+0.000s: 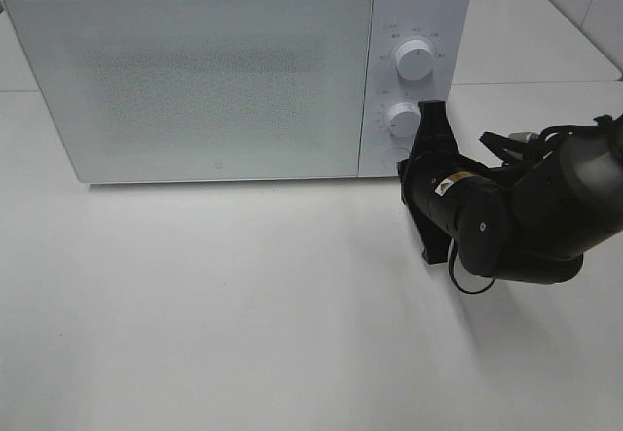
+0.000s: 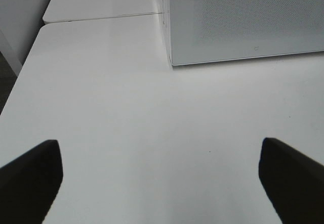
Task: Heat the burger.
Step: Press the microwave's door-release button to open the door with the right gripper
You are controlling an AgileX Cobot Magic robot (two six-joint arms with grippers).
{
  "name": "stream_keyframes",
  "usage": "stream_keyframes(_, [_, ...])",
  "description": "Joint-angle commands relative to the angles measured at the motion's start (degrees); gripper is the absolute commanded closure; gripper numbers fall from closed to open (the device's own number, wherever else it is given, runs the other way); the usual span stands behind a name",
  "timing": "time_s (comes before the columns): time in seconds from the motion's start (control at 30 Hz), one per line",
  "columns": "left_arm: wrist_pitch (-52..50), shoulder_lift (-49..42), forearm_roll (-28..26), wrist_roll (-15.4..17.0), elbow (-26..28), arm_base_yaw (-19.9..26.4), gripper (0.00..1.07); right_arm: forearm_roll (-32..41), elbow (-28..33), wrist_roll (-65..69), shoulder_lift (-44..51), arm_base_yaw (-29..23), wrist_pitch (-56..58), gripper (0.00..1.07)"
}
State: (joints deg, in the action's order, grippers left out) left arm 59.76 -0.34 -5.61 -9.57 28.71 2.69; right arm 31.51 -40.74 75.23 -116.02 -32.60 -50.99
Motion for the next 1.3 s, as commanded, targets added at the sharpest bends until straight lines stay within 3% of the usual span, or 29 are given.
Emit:
stream_keyframes(0.03, [0.0, -1.03, -0.11, 0.17, -0.17, 0.29, 0.09, -0.97, -1.09, 0.69, -0.74, 0.52, -0.46, 1.07])
stream_keyframes(0.57, [0.0, -1.03, -0.11, 0.17, -0.17, 0.29, 0.09, -3.72, -5.61, 1.55, -3.55, 4.41, 0.29, 1.07])
stream_keyframes(1.3, [0.0, -1.03, -0.11, 0.17, -0.17, 0.29, 0.09, -7.96, -7.51, 4.35, -4.81, 4.47, 0.4, 1.07])
